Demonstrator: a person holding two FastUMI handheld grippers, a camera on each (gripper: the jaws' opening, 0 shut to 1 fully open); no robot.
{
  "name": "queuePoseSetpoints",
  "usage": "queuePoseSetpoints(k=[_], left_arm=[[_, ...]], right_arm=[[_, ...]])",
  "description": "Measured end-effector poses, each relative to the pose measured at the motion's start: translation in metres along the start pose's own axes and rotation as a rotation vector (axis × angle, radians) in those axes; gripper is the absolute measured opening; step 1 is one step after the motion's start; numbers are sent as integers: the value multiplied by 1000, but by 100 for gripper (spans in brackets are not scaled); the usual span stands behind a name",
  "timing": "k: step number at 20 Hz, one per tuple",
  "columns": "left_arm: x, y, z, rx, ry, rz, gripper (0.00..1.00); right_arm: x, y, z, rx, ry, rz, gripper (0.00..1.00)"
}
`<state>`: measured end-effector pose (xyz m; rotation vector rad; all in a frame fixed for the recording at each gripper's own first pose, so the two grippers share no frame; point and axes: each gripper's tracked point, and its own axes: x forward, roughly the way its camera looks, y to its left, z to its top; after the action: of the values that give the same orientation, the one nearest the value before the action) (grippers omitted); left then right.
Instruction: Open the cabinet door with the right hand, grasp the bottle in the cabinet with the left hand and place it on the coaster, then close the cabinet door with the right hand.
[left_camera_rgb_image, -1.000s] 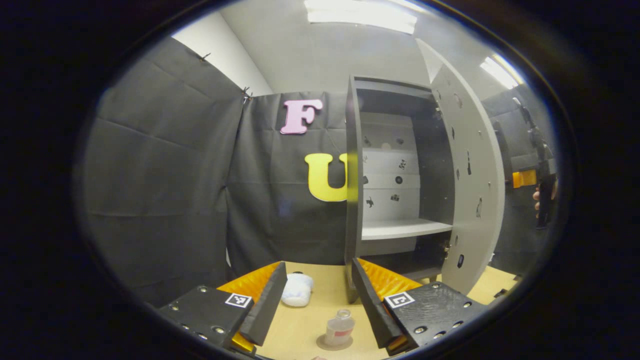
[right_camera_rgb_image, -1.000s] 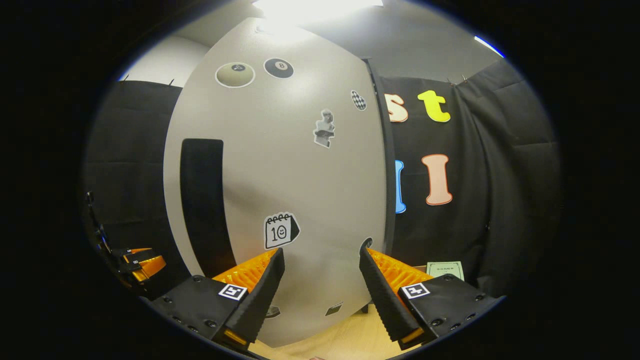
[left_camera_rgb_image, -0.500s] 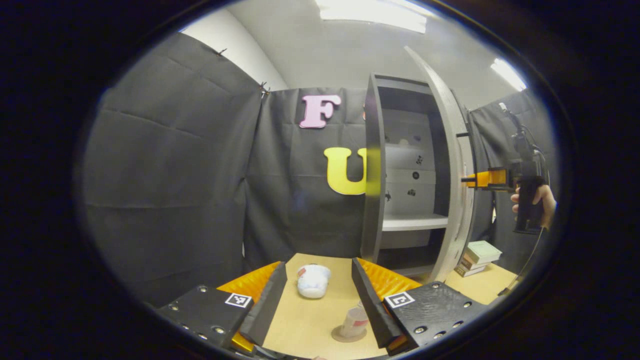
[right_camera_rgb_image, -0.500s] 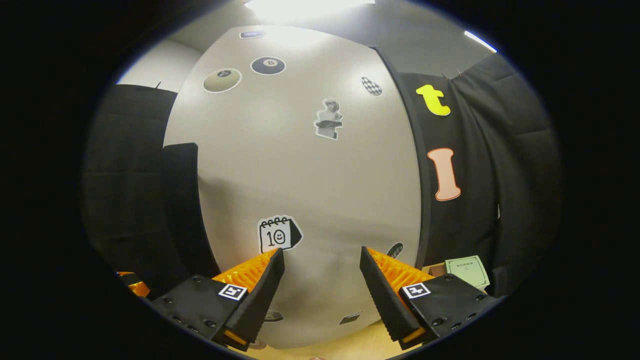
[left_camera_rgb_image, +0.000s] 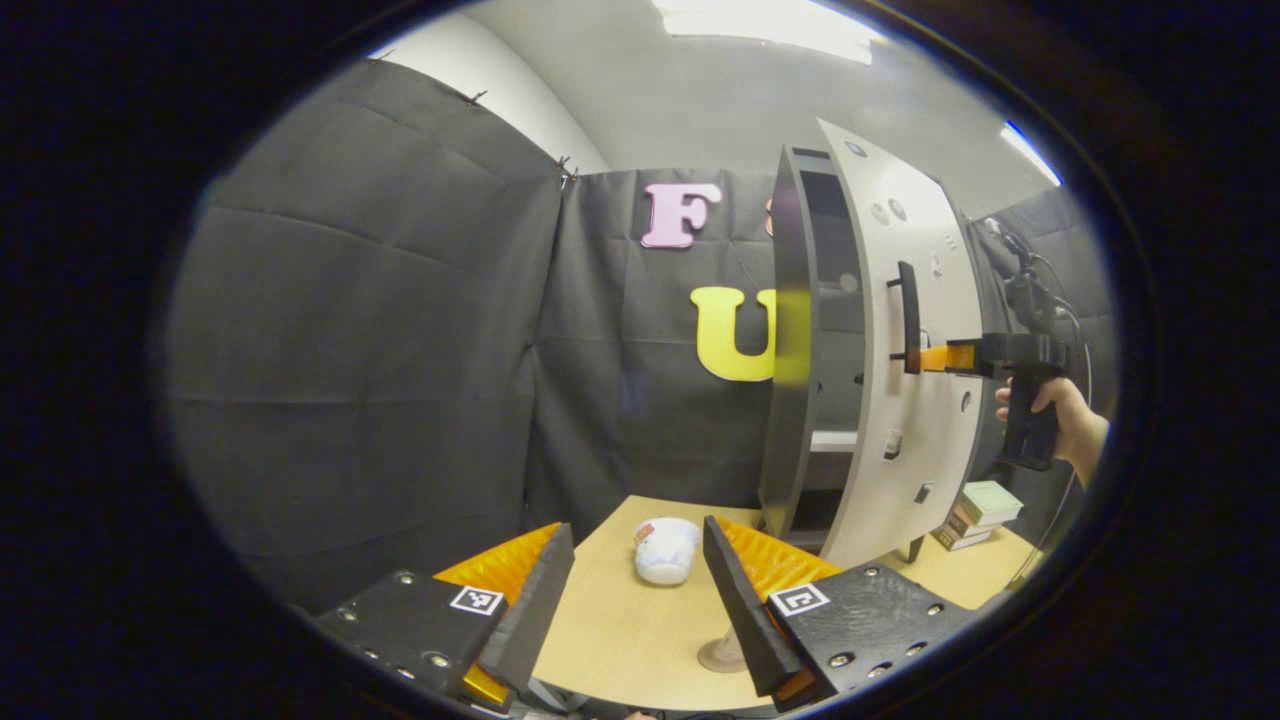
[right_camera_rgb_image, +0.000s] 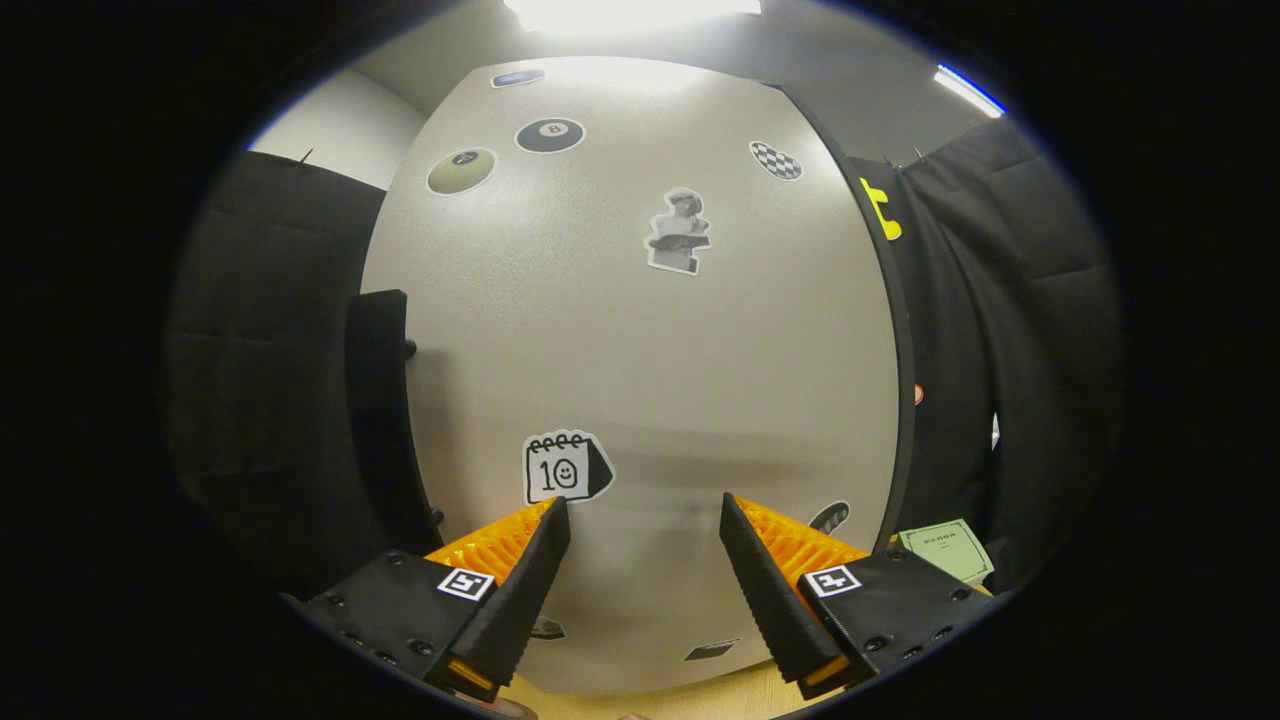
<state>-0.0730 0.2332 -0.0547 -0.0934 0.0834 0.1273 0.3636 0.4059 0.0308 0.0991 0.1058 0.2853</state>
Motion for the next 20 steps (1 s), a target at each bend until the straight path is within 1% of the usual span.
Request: queuePoseSetpoints(k=[3,5,8,11,14,16,19,20], left_arm=[[4,-2,3,29,-10,-25,79],[7,-7,5,40,-20,-49,79],[11,-20,10,30,-30,-96,79],[14,-37,14,24,-41,-147,79],[21,-52,20,30,-59,-201,79],[23,-57,25,52,-79,-217,79],[27,-63,29,73,-98,-233,79],[27,-65,30,72,-102,-239,81]], right_arm=[[-4,5,3,35,7,29,97],[-9,2,7,28,2,39,97],[-39,-16,18,8,-6,50,96],[-72,-47,26,-11,-6,46,96],[-102,-89,34,-16,-6,8,96],[-123,-115,44,0,-34,-5,96],[-151,-165,55,-32,-51,-78,96],[-161,-182,57,-50,-57,-104,96]])
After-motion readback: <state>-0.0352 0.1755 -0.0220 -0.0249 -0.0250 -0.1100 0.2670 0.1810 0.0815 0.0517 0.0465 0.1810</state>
